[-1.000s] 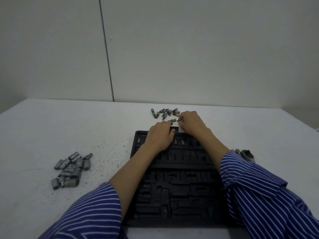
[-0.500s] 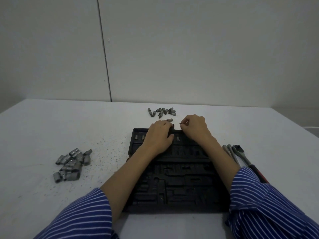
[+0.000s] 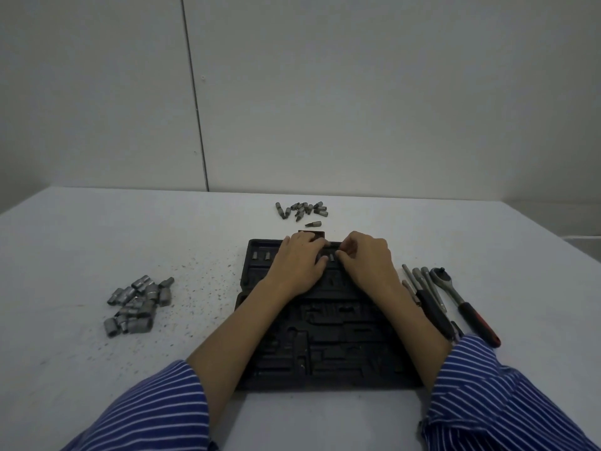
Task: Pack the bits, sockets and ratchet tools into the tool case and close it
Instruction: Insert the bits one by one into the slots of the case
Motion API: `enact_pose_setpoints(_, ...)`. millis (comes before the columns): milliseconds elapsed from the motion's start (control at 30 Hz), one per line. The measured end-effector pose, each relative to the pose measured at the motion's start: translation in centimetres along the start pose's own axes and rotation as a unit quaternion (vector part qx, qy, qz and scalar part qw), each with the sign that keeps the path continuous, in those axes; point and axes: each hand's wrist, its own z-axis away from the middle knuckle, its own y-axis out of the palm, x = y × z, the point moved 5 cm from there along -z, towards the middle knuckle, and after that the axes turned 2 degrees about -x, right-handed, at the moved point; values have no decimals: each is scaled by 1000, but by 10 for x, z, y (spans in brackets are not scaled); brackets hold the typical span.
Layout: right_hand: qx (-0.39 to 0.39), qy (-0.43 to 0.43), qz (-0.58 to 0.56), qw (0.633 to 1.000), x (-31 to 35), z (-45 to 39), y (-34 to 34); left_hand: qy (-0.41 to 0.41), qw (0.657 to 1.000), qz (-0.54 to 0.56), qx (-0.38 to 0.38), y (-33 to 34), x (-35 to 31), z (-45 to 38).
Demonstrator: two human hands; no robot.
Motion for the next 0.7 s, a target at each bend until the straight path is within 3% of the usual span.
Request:
enact_pose_setpoints(400,3,-44,-2,999,4,9,-5,11,1000,-4,20,-1,-4,4)
enact_pose_setpoints(700,1,-23,-12,1000,3,12,-9,4,1000,-5,24,-1,-5,6)
